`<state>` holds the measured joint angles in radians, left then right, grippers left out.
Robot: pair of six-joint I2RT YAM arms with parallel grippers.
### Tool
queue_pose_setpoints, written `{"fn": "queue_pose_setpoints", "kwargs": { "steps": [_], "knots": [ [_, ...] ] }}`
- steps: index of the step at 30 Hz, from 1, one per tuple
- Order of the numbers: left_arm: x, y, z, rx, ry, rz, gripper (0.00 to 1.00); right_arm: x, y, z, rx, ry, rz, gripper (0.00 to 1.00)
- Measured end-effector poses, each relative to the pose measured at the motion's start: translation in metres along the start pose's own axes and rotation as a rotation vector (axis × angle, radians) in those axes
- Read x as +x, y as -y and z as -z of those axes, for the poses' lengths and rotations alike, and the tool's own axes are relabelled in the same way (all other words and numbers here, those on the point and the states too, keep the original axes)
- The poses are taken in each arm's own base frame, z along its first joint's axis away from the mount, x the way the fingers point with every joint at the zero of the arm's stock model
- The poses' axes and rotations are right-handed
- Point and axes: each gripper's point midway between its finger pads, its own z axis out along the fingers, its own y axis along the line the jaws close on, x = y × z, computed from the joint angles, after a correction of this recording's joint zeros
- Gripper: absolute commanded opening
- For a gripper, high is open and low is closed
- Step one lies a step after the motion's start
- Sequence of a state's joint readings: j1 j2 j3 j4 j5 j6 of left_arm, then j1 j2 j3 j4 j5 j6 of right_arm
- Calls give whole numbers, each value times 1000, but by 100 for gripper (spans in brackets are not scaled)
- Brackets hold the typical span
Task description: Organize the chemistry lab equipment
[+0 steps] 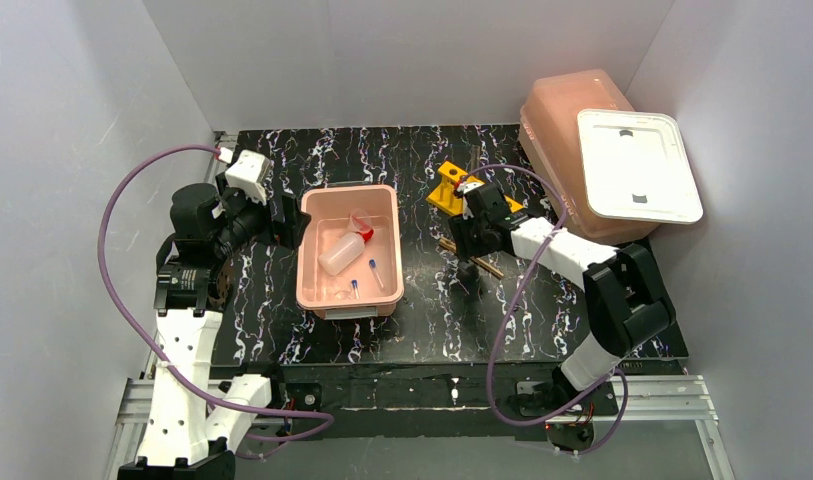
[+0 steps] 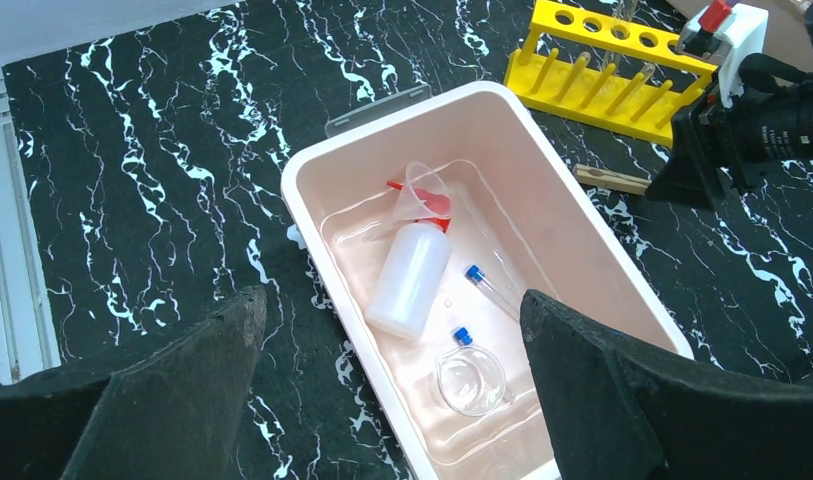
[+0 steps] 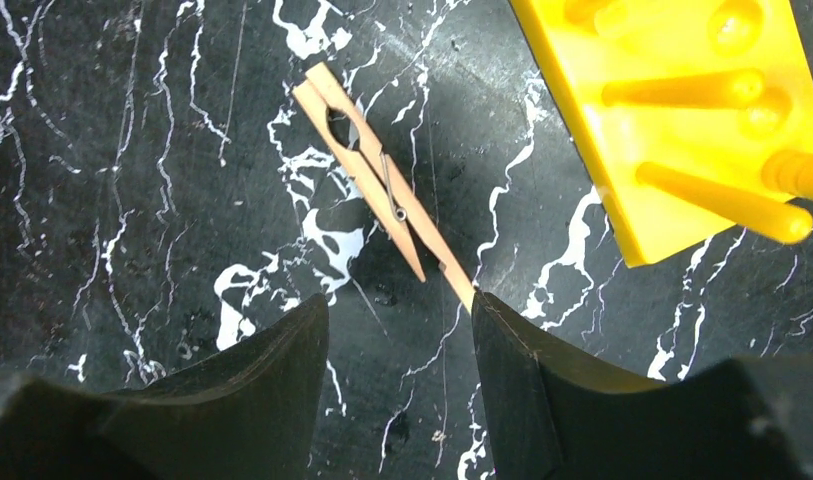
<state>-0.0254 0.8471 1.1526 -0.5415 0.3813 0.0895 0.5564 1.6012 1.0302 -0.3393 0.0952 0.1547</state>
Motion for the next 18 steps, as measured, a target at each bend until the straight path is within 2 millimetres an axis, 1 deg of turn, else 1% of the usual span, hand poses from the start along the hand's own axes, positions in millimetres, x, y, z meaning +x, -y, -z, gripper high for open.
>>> {"fn": "queue_pose_setpoints", "kwargs": {
  "steps": [8, 11, 15, 18],
  "knots": [
    [3, 0, 0, 1, -10, -3, 98, -4, 5, -23, 31, 19, 10, 59],
    [3, 0, 1, 0, -12, -6, 98, -2, 6, -33, 35, 11, 17, 57],
    [3, 0, 1, 1, -12, -10, 98, 5, 7, -44, 38, -11, 22, 50],
    [3, 0, 1, 0, -12, -10, 98, 3, 6, -45, 35, -5, 22, 41]
  ]
}}
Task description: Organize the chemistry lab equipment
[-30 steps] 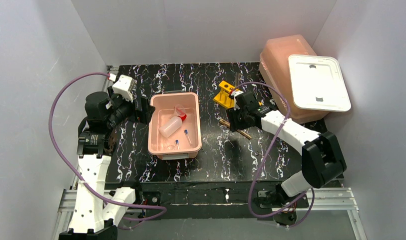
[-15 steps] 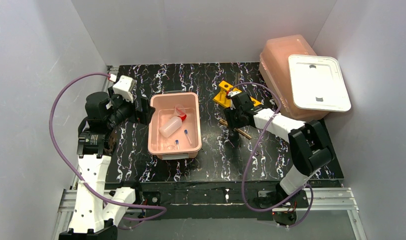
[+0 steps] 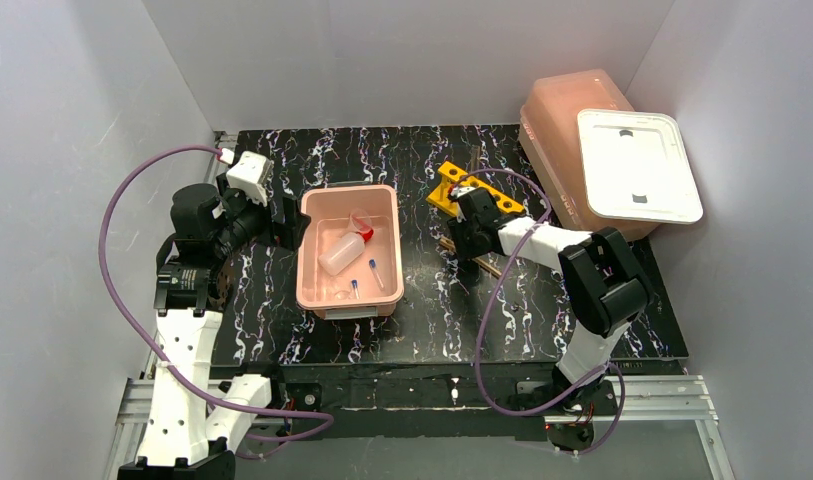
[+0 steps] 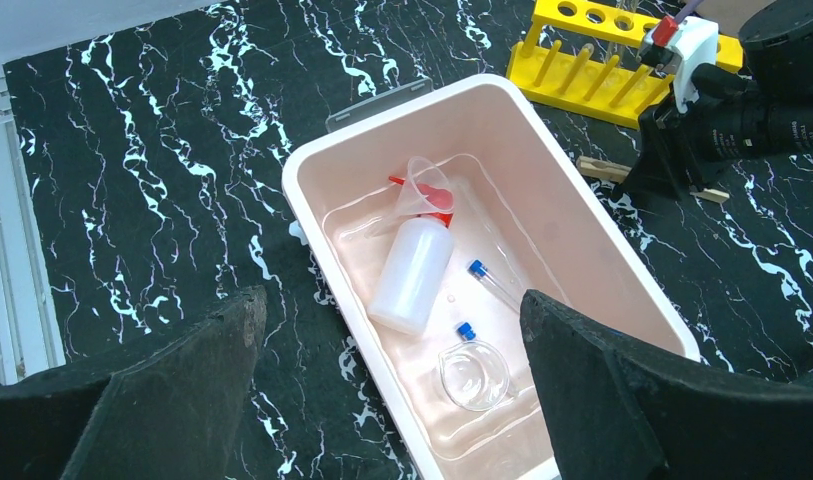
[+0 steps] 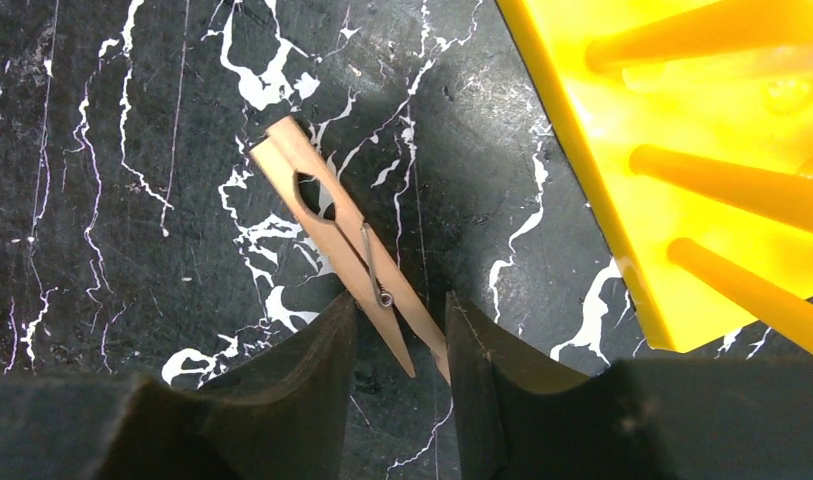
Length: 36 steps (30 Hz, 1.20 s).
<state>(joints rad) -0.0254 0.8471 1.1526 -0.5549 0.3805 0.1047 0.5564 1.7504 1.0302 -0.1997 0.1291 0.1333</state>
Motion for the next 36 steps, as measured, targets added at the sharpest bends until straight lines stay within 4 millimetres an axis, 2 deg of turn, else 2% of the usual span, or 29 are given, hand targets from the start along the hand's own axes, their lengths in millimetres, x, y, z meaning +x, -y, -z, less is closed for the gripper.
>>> {"fn": "queue_pose_setpoints", "kwargs": {
  "steps": [6, 10, 14, 17, 20, 23, 28, 30, 33, 36],
  "knots": [
    [0, 0, 0, 0, 0, 1, 98, 0, -1, -1, -8, 15, -11, 22],
    [0, 0, 0, 1, -1, 1, 98, 8, -8, 6, -40, 8, -26, 10],
    [1, 0, -1, 1, -3, 3, 98, 7, -22, 18, -78, 11, -8, 2],
    [2, 0, -1, 1, -5, 6, 98, 2, -39, 33, -109, 21, 26, 1],
    [4, 0, -2, 2, -10, 9, 98, -18, -59, 54, -144, 60, 60, 1],
    [5, 0, -2, 2, -13, 12, 98, -52, -79, 85, -195, 142, 78, 1],
    [8, 0, -3, 3, -18, 17, 98, -109, -97, 145, -257, 289, 65, 1],
    [9, 0, -4, 3, -21, 20, 98, -127, -105, 164, -280, 328, 55, 1],
    [11, 0, -4, 3, -26, 23, 98, -142, -125, 191, -340, 360, 48, 1],
    [12, 0, -4, 1, -27, 26, 98, -154, -151, 205, -402, 363, 56, 1]
  ]
}}
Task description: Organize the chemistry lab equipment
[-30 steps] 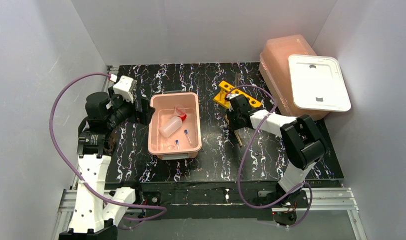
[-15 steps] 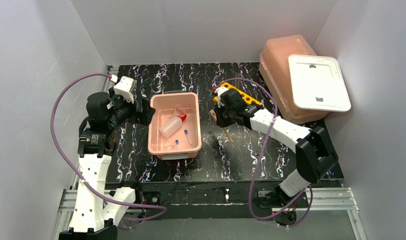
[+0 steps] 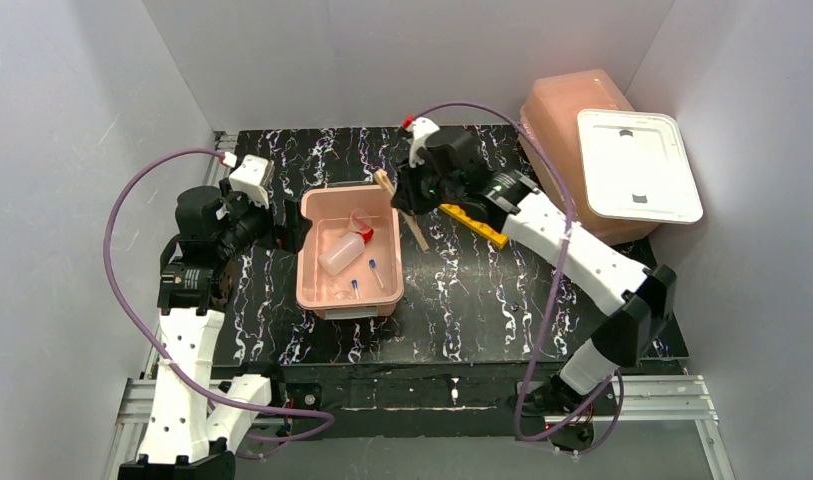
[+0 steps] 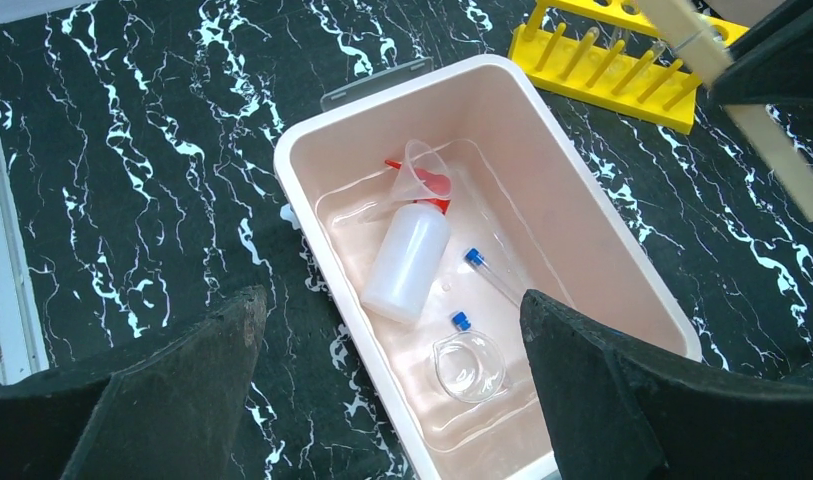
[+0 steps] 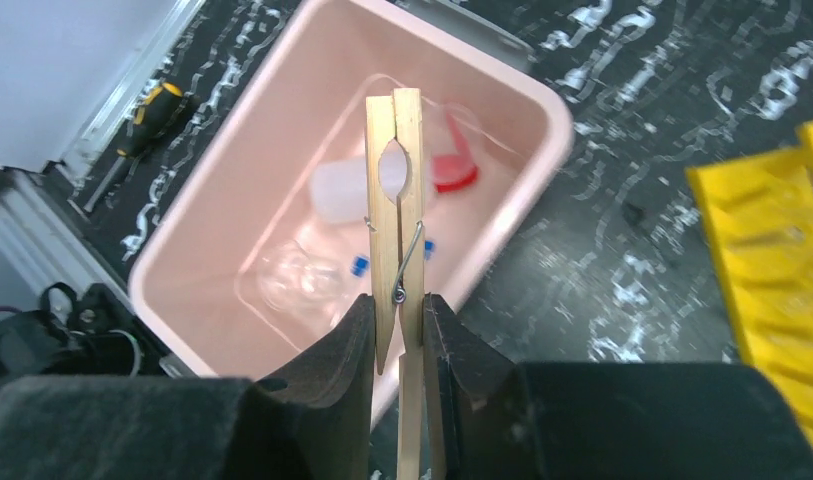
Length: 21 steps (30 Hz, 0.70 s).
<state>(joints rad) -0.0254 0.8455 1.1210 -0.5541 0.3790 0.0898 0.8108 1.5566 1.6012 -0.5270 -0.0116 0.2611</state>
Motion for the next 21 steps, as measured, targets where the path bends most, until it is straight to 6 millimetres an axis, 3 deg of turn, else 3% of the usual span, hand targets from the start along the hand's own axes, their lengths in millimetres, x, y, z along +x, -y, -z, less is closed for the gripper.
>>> {"fn": "queue_pose_setpoints", "kwargs": {
  "steps": [3, 5, 8, 12, 18, 21],
  "knots": [
    [1, -2, 0, -13, -4, 10, 98, -5, -27, -20, -50, -21, 7, 1],
    [2, -4, 0, -28, -5, 20, 98, 1, -37, -37, -67, -54, 9, 1],
    [4, -8, 0, -50, -13, 35, 98, 29, -46, -68, -77, -139, 9, 1],
    [10, -11, 1, -75, -40, 47, 98, 68, -39, -97, -46, -255, -3, 1],
    [11, -15, 4, -103, -40, 47, 98, 82, -34, -108, -30, -295, -11, 2],
    [11, -17, 6, -116, -38, 48, 98, 79, -33, -108, -27, -289, -7, 13]
  ]
}}
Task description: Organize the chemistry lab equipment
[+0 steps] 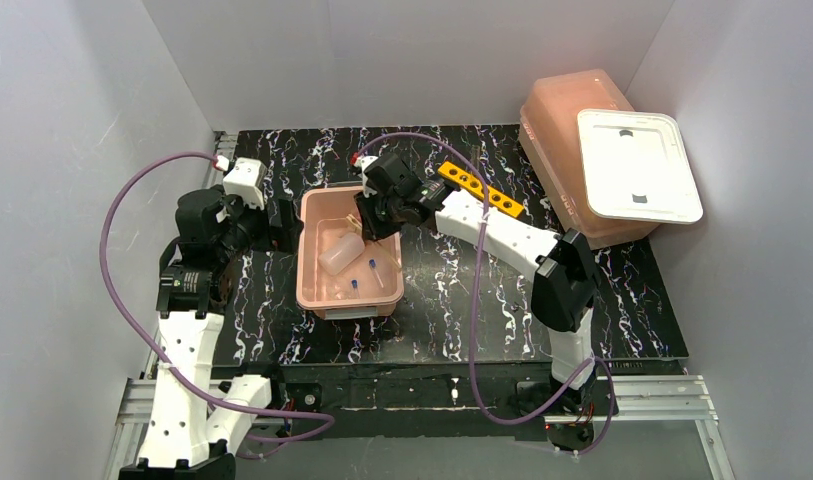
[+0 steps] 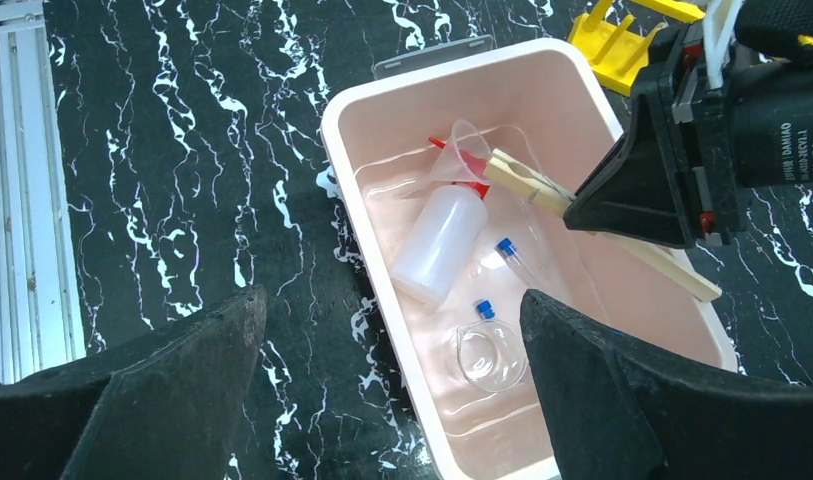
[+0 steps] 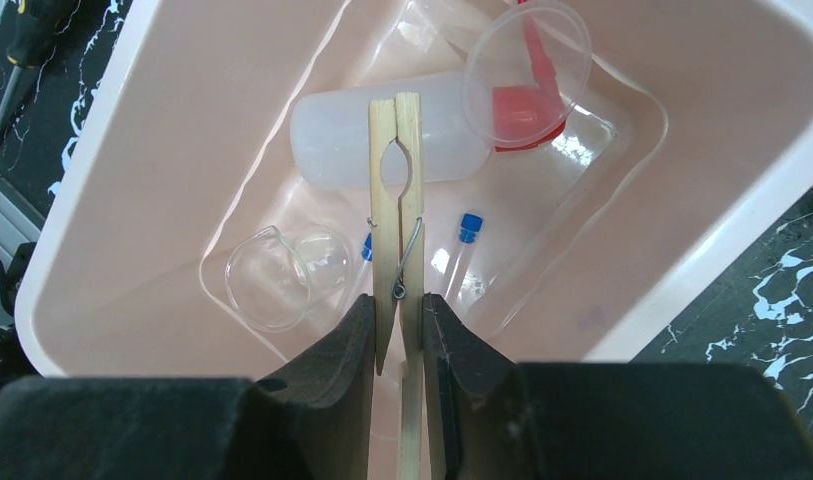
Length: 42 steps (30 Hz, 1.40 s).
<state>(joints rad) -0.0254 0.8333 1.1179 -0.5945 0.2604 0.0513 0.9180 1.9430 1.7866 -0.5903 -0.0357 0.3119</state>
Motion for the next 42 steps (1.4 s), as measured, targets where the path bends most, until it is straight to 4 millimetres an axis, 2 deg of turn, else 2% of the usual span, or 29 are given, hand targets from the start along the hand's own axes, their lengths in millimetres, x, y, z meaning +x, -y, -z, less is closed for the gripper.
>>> {"fn": "queue_pose_setpoints", "kwargs": {
  "steps": [6, 10, 13, 16, 21, 23, 26, 27, 28, 29, 31, 34, 38, 42],
  "knots": [
    [5, -2, 2, -14, -18, 3, 98, -13, 2, 10, 28, 22, 23, 44],
    [13, -3, 5, -18, -57, -6, 98, -35, 6, 23, 36, 68, 27, 57],
    [13, -4, 8, -24, -80, -20, 98, -50, 17, 35, 53, 98, 18, 64],
    [10, -5, 12, -27, -82, -36, 98, -59, 29, 49, 79, 117, 11, 80],
    [9, -7, 14, -36, -75, -61, 98, -79, 51, 84, 108, 190, -25, 87],
    [13, -8, 10, -38, -81, -65, 98, -88, 65, 105, 114, 232, -60, 90],
    [28, -10, 0, -32, -126, -57, 98, -98, 99, 143, 159, 309, -134, 91],
    [34, -11, -5, -29, -145, -52, 98, -102, 125, 158, 206, 338, -171, 91],
    [38, -12, -9, -27, -162, -49, 98, -103, 141, 169, 240, 362, -196, 91],
    [44, -13, -15, -23, -185, -42, 98, -102, 164, 183, 297, 387, -231, 90],
    [57, -14, -26, -15, -233, -30, 98, -98, 200, 207, 388, 426, -294, 90],
    [71, -16, -39, -2, -280, -20, 98, -84, 240, 236, 506, 471, -384, 90],
    [77, -14, -47, 24, -293, -20, 98, -54, 260, 263, 599, 498, -485, 98],
    [71, -10, -50, 51, -265, -30, 98, -15, 258, 289, 641, 546, -571, 98]
  ]
}}
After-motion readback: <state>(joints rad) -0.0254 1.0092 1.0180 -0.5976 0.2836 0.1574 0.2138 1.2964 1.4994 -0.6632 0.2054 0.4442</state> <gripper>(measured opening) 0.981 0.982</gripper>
